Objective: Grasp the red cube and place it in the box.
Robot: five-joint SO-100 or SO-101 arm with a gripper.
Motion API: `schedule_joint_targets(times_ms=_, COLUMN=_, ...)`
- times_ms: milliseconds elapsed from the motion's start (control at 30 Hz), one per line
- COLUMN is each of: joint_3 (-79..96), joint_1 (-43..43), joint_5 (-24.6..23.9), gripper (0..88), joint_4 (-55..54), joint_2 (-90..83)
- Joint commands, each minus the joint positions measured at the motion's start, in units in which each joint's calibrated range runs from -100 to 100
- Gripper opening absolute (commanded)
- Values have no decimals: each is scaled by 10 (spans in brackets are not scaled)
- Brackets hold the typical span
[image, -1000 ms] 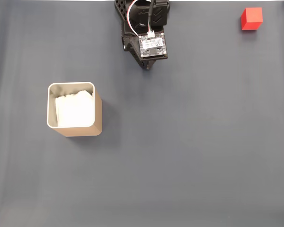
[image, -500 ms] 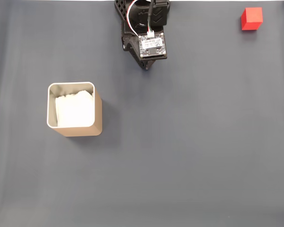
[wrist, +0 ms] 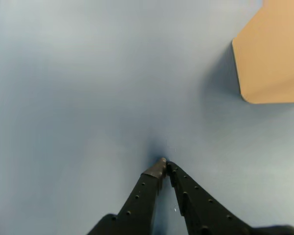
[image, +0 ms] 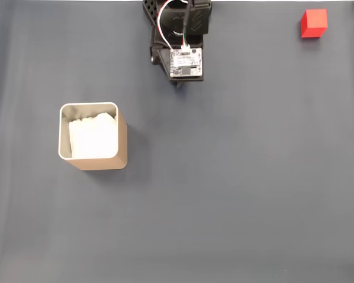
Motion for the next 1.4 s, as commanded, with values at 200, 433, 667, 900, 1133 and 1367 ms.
schedule_joint_targets(times_ms=200, joint_3=-27, joint_1=3, joint_5=-7, gripper=3, joint_4=-196, joint_2=70)
schedule_joint_targets(times_ms=433, joint_3=-146, joint_1=-11, joint_5=-25, gripper=2, joint_4=-201, joint_2=157)
schedule_joint_targets(times_ms=667, joint_3=-297, joint_1=-39, joint_5=-36, gripper=2, joint_4=-164, joint_2=241)
schedule_joint_targets(times_ms=900, joint_3=-407, joint_1=-86, joint_5=-36, gripper=2, joint_4=-106, joint_2=291)
schedule_joint_targets(times_ms=1133, joint_3=-501, joint_1=-159, joint_5=-33, gripper=2, joint_4=-22, joint_2=326)
schedule_joint_targets(times_ms=1367, joint_3=-582, joint_1=-246, joint_5=-29, gripper=2, joint_4=79, joint_2=349)
